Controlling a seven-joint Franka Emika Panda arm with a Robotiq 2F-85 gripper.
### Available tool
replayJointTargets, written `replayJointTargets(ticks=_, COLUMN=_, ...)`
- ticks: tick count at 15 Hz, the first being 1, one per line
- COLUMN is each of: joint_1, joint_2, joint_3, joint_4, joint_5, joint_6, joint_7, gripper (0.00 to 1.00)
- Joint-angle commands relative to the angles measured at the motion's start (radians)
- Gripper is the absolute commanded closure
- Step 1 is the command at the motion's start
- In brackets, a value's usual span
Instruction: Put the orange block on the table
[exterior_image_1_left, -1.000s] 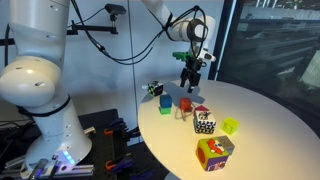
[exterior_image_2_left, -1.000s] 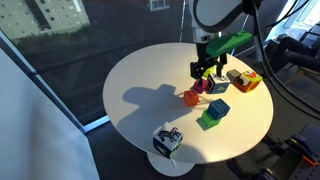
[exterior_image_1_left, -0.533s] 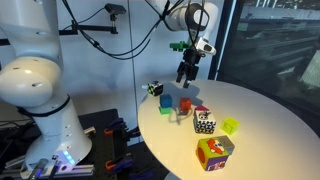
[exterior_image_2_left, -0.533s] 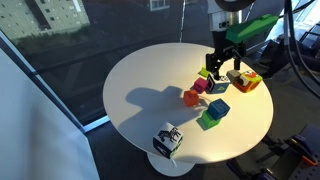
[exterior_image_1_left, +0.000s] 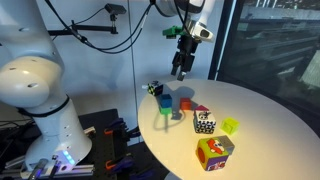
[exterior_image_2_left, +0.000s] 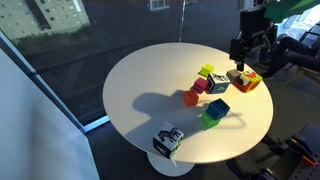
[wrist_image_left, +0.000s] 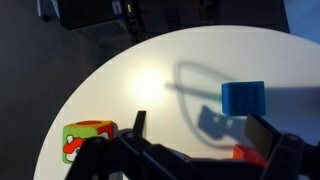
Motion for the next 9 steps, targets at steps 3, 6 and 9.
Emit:
replayJointTargets(ticks=3, joint_1=-0.035, joint_2=-0.142, joint_3=0.007, joint_4=-0.067, joint_5=-0.003, joint_6=-0.032, joint_7=-0.052, gripper=0.0)
replayJointTargets(ticks=6, joint_1=-0.042, joint_2=-0.203, joint_3=0.007, joint_4=-0.095, joint_5=0.0, joint_6=-0.021, joint_7=-0.081, gripper=0.0)
replayJointTargets(ticks=9, joint_1=-0.045, joint_2=-0.261, joint_3=0.008, joint_4=-0.117, joint_5=0.005, joint_6=-0.018, joint_7=-0.102, gripper=0.0)
